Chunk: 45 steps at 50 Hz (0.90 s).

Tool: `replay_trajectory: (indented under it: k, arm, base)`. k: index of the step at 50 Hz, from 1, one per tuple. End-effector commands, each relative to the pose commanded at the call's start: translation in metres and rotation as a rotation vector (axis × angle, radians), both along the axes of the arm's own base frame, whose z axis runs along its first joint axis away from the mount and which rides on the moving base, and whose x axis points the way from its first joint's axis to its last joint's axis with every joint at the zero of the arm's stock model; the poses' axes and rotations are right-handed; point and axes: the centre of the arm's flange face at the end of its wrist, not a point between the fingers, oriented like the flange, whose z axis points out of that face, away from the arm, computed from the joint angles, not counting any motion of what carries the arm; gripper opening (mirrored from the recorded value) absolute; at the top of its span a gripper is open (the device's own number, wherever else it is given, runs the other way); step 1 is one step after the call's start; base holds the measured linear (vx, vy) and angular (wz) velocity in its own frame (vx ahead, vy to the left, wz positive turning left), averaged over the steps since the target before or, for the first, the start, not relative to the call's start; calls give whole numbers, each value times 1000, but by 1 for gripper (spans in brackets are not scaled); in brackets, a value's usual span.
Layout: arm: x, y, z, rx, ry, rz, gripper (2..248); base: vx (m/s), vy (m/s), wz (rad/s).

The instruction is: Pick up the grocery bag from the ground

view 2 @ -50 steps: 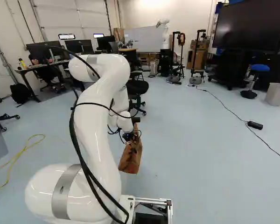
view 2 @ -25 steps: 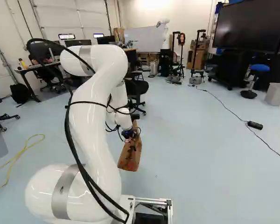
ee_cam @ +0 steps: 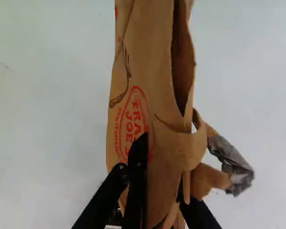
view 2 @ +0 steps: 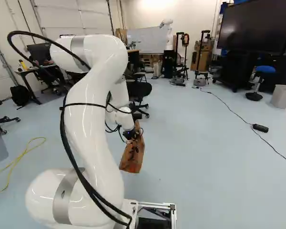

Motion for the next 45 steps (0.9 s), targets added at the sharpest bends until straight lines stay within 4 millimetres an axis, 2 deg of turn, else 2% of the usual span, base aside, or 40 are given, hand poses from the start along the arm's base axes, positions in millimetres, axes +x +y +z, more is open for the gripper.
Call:
replay_trajectory:
  k: [45]
  arm:
    - [-31,-1,63,5,-74,2,19]
  base:
    - [0,0,0]
